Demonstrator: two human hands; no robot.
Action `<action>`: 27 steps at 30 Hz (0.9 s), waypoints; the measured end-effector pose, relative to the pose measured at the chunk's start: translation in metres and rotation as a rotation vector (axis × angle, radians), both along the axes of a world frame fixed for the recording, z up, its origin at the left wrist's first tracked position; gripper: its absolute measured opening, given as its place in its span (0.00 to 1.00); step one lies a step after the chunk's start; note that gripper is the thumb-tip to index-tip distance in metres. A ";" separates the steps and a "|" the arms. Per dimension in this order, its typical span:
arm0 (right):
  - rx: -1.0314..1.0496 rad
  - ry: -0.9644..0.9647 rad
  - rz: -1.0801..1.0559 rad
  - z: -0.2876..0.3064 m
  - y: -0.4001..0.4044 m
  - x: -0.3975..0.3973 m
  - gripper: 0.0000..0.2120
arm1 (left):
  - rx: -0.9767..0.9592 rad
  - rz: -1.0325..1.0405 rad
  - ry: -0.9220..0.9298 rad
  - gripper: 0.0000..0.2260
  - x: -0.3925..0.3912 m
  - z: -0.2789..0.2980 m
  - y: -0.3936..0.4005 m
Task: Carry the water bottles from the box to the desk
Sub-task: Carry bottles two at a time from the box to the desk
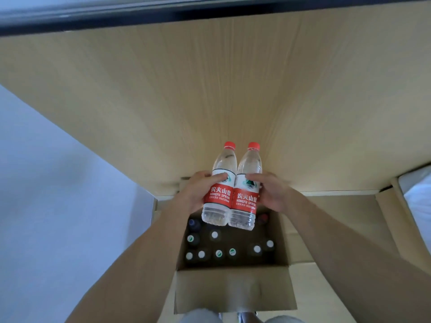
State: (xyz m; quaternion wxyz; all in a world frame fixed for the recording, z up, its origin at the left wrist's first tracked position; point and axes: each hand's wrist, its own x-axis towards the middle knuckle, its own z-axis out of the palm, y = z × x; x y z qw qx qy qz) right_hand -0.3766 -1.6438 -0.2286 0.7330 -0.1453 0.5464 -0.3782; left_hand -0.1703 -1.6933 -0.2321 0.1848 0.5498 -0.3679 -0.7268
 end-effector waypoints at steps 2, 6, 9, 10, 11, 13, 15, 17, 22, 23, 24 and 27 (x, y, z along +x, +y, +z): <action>0.013 0.024 -0.041 0.004 0.010 -0.010 0.26 | 0.028 0.006 0.007 0.24 -0.011 0.002 0.007; -0.018 0.062 -0.109 0.022 0.031 -0.034 0.26 | 0.062 -0.034 0.055 0.23 -0.039 0.010 0.021; -0.051 0.078 -0.173 0.035 0.049 -0.058 0.23 | 0.091 -0.114 0.080 0.22 -0.066 0.019 0.030; -0.055 0.091 -0.202 0.040 0.055 -0.066 0.23 | 0.098 -0.143 0.085 0.21 -0.076 0.023 0.032; -0.058 0.104 -0.230 0.044 0.061 -0.074 0.23 | 0.101 -0.171 0.096 0.21 -0.086 0.026 0.034; -0.053 0.132 -0.290 0.053 0.074 -0.088 0.24 | 0.094 -0.223 0.117 0.21 -0.107 0.032 0.038; -0.054 0.151 -0.356 0.064 0.089 -0.102 0.24 | 0.080 -0.280 0.146 0.21 -0.129 0.039 0.041; -0.055 0.156 -0.414 0.074 0.108 -0.114 0.24 | 0.067 -0.355 0.177 0.21 -0.149 0.048 0.048; -0.055 0.167 -0.581 0.098 0.165 -0.131 0.25 | 0.027 -0.485 0.236 0.21 -0.196 0.071 0.072; -0.062 0.167 -0.618 0.101 0.179 -0.132 0.24 | 0.021 -0.517 0.251 0.21 -0.204 0.075 0.079; -0.067 0.169 -0.658 0.105 0.194 -0.133 0.24 | 0.019 -0.552 0.269 0.21 -0.212 0.080 0.086; -0.095 0.201 -0.781 0.110 0.241 -0.132 0.24 | 0.029 -0.648 0.323 0.22 -0.232 0.093 0.115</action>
